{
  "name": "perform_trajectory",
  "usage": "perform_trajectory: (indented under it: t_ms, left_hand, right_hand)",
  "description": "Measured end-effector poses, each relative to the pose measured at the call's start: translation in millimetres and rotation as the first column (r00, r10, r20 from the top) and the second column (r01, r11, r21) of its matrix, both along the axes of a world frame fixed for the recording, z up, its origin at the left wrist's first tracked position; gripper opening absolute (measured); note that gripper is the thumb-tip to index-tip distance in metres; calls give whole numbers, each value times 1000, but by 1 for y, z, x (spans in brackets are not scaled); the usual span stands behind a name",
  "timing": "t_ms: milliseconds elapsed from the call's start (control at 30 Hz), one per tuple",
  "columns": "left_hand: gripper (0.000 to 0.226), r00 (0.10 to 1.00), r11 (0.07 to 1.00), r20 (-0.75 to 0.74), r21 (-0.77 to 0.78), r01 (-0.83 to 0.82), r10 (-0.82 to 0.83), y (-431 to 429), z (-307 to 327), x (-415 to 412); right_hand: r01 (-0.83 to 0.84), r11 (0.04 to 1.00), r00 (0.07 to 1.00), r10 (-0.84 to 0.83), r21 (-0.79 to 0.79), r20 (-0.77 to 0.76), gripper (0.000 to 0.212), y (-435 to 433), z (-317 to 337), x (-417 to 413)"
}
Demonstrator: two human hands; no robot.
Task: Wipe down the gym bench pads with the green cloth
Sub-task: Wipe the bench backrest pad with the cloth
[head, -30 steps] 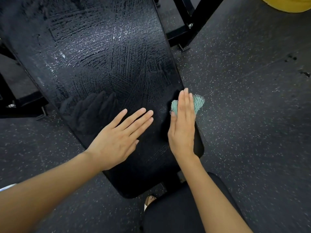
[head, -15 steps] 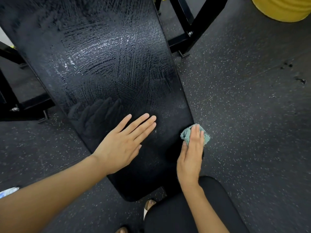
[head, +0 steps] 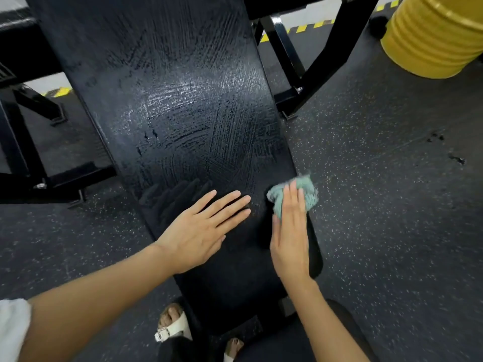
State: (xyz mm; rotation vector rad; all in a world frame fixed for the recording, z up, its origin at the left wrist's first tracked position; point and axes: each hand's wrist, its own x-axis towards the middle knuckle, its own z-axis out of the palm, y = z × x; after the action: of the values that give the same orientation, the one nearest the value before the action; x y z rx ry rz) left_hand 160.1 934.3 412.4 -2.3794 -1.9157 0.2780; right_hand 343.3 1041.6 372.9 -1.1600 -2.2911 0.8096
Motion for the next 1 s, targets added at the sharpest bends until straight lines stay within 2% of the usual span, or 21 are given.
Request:
perform_trajectory:
  t_ms: [100, 200, 267, 333, 367, 433, 533, 700, 800, 1000]
  left_hand:
    - [62, 1000, 999, -16, 30, 11, -11, 5, 8, -17]
    - [62, 999, 998, -24, 59, -38, 39, 7, 21, -40]
    - [62, 998, 997, -31, 61, -48, 50, 6, 30, -60]
    - [62, 998, 998, -40, 60, -36, 39, 5, 38, -81]
    - [62, 999, 998, -46, 54, -25, 28, 4, 42, -89]
    - [61, 998, 999, -59, 44, -1, 3, 3, 47, -103]
    - [61, 997, 998, -75, 57, 21, -16, 7, 55, -118]
    - [62, 994, 996, -80, 56, 76, -72, 17, 63, -135]
    - [62, 993, 993, -71, 64, 102, -98, 22, 65, -142]
    - [63, 991, 989, -54, 67, 128, -125, 22, 63, -147]
  right_hand:
    - [58, 998, 994, -58, 7, 89, 56, -25, -22, 32]
    - [191, 979, 981, -187, -71, 52, 53, -36, -30, 37]
    - [332, 931, 942, -335, -151, 4, 53, -37, -27, 20]
    - [476, 849, 866, -498, -229, -49, 52, -35, -18, -8]
    - [505, 826, 839, -538, -252, -83, 51, -36, -11, -23]
    - [464, 851, 850, -506, -244, -147, 51, -45, 1, -54]
    - [327, 927, 921, -356, -183, -157, 50, -66, 16, -92]
    - [78, 993, 993, -85, -83, -81, 52, -88, 36, -124]
    - [-82, 997, 997, 82, -1, 5, 57, -94, 41, -122]
    - [107, 993, 994, -106, -40, 30, 52, -82, 41, -138]
